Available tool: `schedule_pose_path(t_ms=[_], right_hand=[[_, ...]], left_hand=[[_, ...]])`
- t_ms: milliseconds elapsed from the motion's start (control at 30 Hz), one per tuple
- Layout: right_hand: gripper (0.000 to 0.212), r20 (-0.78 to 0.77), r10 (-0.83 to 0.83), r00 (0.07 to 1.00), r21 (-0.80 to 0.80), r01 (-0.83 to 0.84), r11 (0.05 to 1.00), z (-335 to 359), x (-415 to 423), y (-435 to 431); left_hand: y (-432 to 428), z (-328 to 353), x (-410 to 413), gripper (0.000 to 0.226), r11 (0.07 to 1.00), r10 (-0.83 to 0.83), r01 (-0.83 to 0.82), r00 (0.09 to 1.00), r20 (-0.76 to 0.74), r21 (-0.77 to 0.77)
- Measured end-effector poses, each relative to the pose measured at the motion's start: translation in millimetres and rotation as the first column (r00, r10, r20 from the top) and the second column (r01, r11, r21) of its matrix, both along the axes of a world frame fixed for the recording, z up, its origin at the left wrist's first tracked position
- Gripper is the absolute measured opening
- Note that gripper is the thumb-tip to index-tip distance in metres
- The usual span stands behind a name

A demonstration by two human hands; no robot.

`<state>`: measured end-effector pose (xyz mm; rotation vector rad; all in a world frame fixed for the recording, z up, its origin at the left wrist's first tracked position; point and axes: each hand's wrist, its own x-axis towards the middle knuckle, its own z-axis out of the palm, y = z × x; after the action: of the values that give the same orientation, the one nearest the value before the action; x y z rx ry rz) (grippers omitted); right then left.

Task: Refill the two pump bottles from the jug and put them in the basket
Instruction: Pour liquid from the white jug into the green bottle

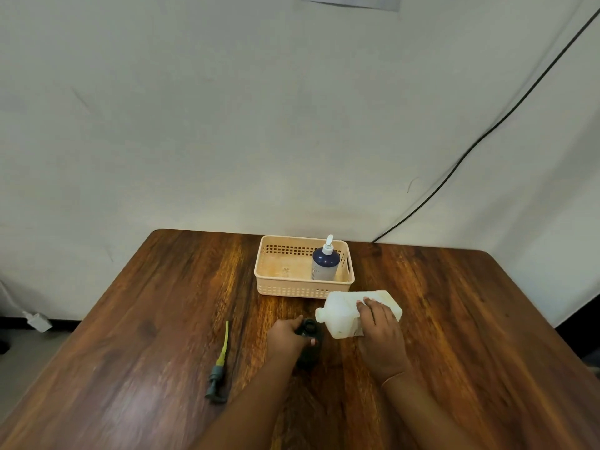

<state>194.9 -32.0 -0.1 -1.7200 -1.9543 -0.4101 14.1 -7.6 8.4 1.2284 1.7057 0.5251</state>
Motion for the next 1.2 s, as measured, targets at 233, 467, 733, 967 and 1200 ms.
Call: schedule_pose_path(t_ms=[233, 467, 733, 967, 1200], right_hand=[[0.062, -0.564, -0.305, 0.768, -0.251, 0.192, 0.949, -18.4, -5.8, -5.5], [0.077, -0.733, -0.443, 0.517, -0.356, 0.264, 0.896, -42.9, 7.4, -9.1], [0.080, -0.730, -0.480, 0.487, -0.407, 0.255, 0.877, -53.2, 7.0, -18.1], [0.077, -0.738, -0.454, 0.500, -0.385, 0.241, 0.891, -50.1, 6.4, -20.1], [0.120, -0.728, -0.515, 0.452, -0.423, 0.296, 0.857, -46.7, -3.0, -25.6]], left_hand=[[-0.4, -1.0, -0.9, 0.064, 1.000, -0.003, 0.003, 1.000, -0.005, 0.022], [-1.7, -0.4, -1.9, 0.064, 0.999, -0.027, 0.027, 1.000, 0.003, 0.024], [-2.1, 1.3, -1.7, 0.064, 0.999, -0.033, 0.033, 0.999, 0.004, 0.018], [-4.1, 1.1, -0.3, 0.064, 0.999, -0.020, 0.021, 1.000, -0.009, 0.027], [-11.0, -1.6, 2.8, 0.065, 0.999, -0.016, 0.017, 0.999, -0.033, 0.048]])
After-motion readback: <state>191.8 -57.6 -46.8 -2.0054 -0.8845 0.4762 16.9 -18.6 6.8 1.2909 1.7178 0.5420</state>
